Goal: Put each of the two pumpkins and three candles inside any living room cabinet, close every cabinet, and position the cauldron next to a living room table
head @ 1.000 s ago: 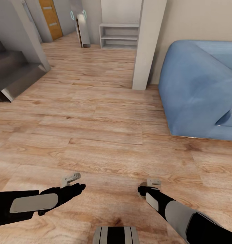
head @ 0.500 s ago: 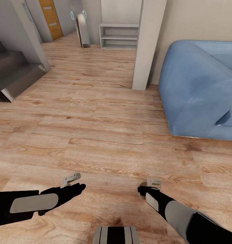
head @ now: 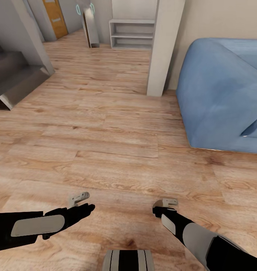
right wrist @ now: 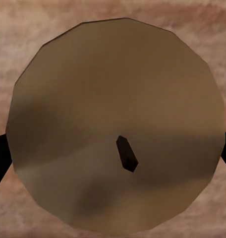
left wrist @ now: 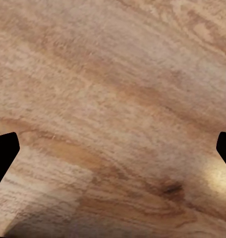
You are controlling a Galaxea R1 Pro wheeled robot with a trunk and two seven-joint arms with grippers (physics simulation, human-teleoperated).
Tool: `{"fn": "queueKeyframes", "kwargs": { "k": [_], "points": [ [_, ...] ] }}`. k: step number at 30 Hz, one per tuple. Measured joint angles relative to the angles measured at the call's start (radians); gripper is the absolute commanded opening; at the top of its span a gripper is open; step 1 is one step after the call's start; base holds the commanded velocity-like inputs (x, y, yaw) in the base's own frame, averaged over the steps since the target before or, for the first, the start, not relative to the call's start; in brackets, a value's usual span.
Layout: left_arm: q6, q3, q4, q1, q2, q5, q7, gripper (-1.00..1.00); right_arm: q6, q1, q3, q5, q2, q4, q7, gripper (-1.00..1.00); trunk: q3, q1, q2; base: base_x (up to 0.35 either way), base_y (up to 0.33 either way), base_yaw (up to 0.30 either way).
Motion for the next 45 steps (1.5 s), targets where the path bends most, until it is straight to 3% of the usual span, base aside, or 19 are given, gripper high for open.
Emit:
{"fn": "queueKeyframes", "kwargs": {
  "k": [30,31,45],
  "points": [
    [0.000,0.000,0.000,0.000,0.001,0.000,0.000,1.00,-0.001,0.000,-0.004,-0.004,-0.001,0.000,0.001,1.00,0.000,0.000,0.000,0.000,0.000,0.000],
    [0.000,0.000,0.000,0.000,0.001,0.000,0.000,1.00,-0.001,0.000,-0.004,-0.004,-0.001,0.000,0.001,-1.00,0.000,0.000,0.000,0.000,0.000,0.000],
    [0.000,-0.001,0.000,0.000,0.002,0.000,-0.001,1.00,0.001,0.000,-0.003,-0.004,-0.002,-0.001,0.001,-1.00,0.000,0.000,0.000,0.000,0.000,0.000]
  ]
}}
